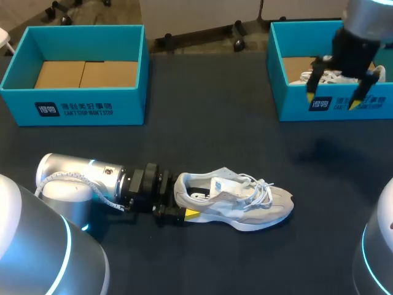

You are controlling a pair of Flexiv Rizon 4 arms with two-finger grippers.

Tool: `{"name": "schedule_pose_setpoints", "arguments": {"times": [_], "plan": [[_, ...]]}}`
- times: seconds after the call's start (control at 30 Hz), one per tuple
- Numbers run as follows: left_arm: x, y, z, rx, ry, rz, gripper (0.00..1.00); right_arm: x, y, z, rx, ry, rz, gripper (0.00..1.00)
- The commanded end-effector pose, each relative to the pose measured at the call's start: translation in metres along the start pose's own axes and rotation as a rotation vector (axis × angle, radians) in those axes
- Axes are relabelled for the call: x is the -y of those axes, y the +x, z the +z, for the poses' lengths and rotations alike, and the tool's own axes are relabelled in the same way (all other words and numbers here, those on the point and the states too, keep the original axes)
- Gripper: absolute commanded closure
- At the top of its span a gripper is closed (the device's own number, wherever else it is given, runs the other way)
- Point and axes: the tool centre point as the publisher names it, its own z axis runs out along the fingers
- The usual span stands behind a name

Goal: Take the shoe out of the shoebox, open the shoe tongue, remove and reinsert the insole, then place the shoe into the shoebox

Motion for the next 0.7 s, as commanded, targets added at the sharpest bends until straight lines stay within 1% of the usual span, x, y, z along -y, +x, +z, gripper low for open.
{"name": "schedule_pose_setpoints", "arguments": {"times": [0.03, 0.47, 0.53, 0.57, 0.6, 0.63, 0.67, 0.7], "plan": [[-0.003, -0.002, 0.001, 0.001, 0.001, 0.000, 1.00, 0.021, 0.011, -0.001, 0.025, -0.052, 0.002, 0.00], [-0.003, -0.002, 0.001, 0.001, 0.001, 0.000, 1.00, 0.021, 0.011, -0.001, 0.025, -0.052, 0.002, 0.00], [-0.003, -0.002, 0.001, 0.001, 0.001, 0.000, 1.00, 0.020, 0.038, 0.011, 0.061, -0.066, -0.041, 0.00], [-0.003, -0.002, 0.001, 0.001, 0.001, 0.000, 1.00, 0.025, 0.053, 0.019, 0.066, -0.057, -0.033, 0.00], [-0.003, -0.002, 0.001, 0.001, 0.001, 0.000, 1.00, 0.028, 0.060, 0.022, 0.051, -0.052, -0.033, 0.00], [-0.003, -0.002, 0.001, 0.001, 0.001, 0.000, 1.00, 0.036, 0.074, 0.028, 0.044, -0.060, -0.037, 0.00], [-0.003, -0.002, 0.001, 0.001, 0.001, 0.000, 1.00, 0.043, 0.084, 0.033, 0.048, -0.057, -0.038, 0.00], [-0.003, -0.002, 0.001, 0.001, 0.001, 0.000, 1.00, 0.050, 0.091, 0.038, 0.076, -0.046, -0.039, 0.00]]}}
